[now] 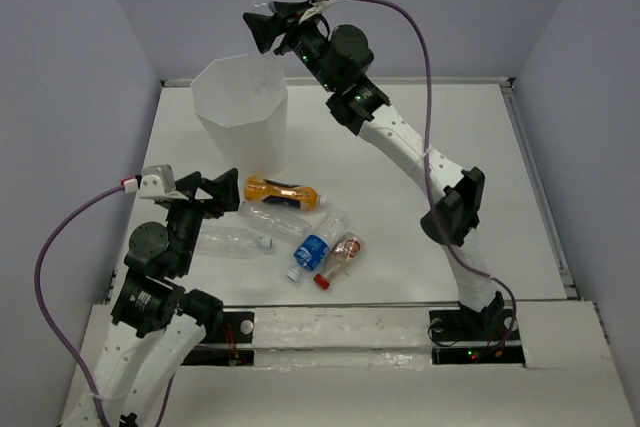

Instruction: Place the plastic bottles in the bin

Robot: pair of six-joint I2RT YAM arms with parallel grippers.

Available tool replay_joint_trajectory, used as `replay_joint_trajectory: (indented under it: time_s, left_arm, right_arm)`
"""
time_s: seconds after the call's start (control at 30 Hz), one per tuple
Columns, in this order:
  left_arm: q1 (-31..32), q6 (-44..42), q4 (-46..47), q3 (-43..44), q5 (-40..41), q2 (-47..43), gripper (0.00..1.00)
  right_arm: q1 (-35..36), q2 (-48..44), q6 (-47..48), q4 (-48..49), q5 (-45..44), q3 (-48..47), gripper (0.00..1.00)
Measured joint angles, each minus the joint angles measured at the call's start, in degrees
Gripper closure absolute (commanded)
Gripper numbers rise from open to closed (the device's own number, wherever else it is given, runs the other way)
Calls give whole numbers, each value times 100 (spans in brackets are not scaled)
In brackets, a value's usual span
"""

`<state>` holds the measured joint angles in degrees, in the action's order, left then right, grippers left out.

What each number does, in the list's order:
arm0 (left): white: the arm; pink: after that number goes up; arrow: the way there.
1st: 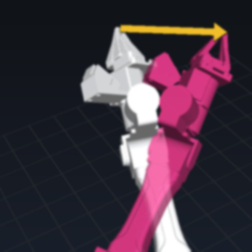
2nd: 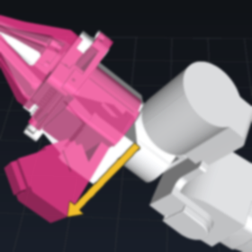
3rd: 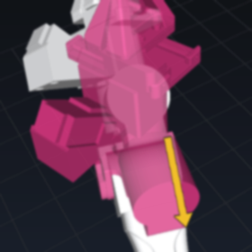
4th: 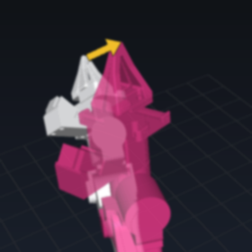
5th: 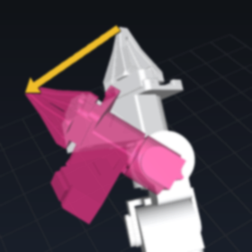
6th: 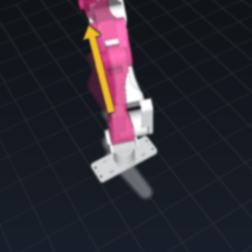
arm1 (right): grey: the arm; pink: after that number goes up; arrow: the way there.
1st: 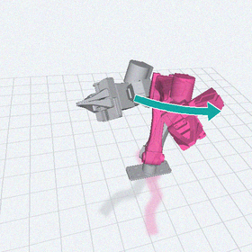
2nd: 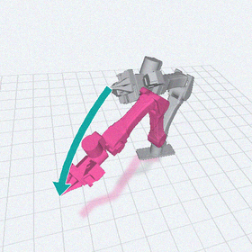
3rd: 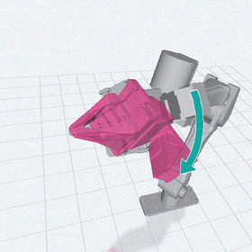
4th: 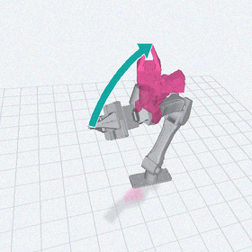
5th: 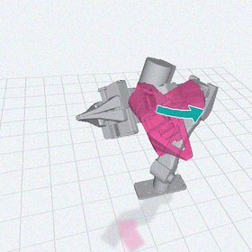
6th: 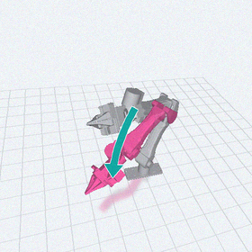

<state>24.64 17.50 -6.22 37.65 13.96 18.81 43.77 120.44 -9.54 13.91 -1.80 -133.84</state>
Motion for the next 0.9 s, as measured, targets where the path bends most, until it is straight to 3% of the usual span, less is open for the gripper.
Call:
replay_joint_trajectory:
  time_s: [0.13,0.23,0.27,0.33,0.37,0.5,0.63,0.67,0.9]
  left_arm:
    - [4,0,0,0,-2,0,1]
    - [7,0,0,0,-2,0,1]
    - [7,0,-2,0,-2,0,1]
    - [11,0,0,0,0,0,1]
    - [11,0,0,0,0,0,1]
    - [4,0,-2,0,39,2,1]
    - [-28,26,-15,0,214,11,1]
    - [-46,44,-24,0,289,11,1]
    - [-210,334,-223,52,1040,20,1]
  right_arm:
    - [70,977,149,199,50,-841,72]
    - [111,1445,339,310,55,-1211,44]
    - [122,1523,387,326,59,-1248,22]
    - [151,1593,492,337,122,-1185,4]
    - [166,1596,564,328,146,-1104,0]
    - [232,1508,726,264,289,-734,0]
    - [247,984,901,-179,404,-11,7]
    - [247,710,955,-286,437,350,13]
    - [243,-2223,1152,-463,780,3856,23]
